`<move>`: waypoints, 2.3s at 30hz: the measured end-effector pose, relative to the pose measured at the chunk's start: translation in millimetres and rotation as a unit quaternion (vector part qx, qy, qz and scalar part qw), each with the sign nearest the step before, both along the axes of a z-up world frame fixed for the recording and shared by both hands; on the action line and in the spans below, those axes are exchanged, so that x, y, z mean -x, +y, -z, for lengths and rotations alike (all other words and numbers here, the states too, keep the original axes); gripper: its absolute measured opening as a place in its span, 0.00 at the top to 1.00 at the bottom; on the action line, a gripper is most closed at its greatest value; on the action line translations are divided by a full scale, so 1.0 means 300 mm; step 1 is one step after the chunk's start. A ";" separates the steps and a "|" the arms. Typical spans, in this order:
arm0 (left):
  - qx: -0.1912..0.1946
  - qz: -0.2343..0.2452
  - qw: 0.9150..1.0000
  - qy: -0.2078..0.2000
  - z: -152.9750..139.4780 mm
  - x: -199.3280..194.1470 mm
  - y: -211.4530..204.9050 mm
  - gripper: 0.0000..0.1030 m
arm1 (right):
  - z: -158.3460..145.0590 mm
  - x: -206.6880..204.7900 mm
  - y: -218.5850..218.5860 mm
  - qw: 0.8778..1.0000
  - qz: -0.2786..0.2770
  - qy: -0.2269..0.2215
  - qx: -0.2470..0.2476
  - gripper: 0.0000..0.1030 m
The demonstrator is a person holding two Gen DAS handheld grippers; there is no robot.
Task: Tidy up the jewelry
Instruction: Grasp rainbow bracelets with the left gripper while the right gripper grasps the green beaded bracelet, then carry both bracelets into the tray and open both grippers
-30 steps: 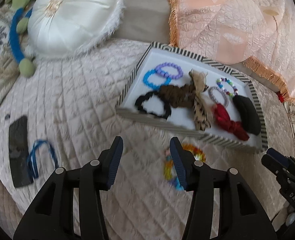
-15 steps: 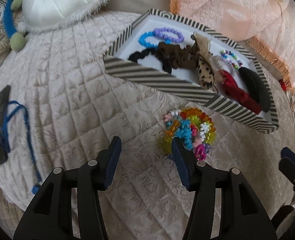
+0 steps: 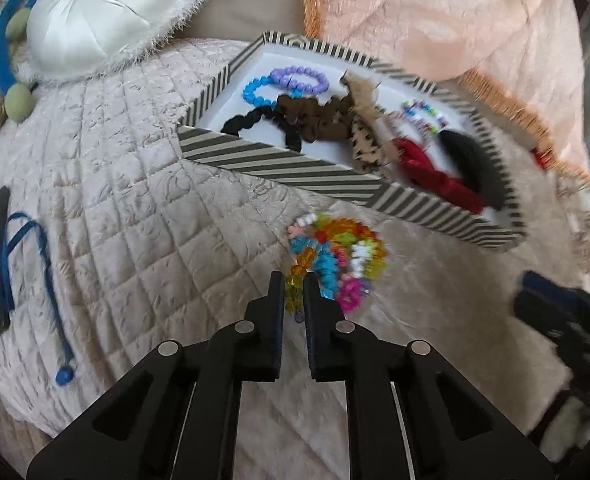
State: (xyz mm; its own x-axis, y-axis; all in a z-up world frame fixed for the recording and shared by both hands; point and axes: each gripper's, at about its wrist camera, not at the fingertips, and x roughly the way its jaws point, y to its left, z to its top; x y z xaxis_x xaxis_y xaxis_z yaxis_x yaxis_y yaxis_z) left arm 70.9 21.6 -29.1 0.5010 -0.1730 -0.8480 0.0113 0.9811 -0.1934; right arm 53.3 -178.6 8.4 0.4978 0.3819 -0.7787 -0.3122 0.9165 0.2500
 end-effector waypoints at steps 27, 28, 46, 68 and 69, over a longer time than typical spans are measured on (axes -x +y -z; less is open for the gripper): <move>0.015 -0.054 0.998 -0.010 -0.058 0.204 0.251 0.92 | 0.148 -0.144 0.370 0.994 -0.098 0.031 -0.021 0.84; 0.015 -0.053 0.998 -0.010 -0.061 0.204 0.249 0.92 | 0.133 -0.133 0.361 0.995 -0.098 0.026 -0.021 0.84; -0.005 -0.024 0.998 -0.060 -0.231 0.169 0.134 0.92 | -0.102 0.035 0.070 0.996 -0.059 -0.044 -0.053 0.84; -0.050 0.011 0.995 -0.087 -0.326 -0.045 -0.017 0.92 | -0.158 -0.077 -0.045 0.996 -0.032 -0.065 -0.046 0.84; -0.051 0.013 0.995 -0.087 -0.328 -0.061 -0.023 0.92 | -0.160 -0.093 -0.049 0.996 -0.031 -0.065 -0.045 0.84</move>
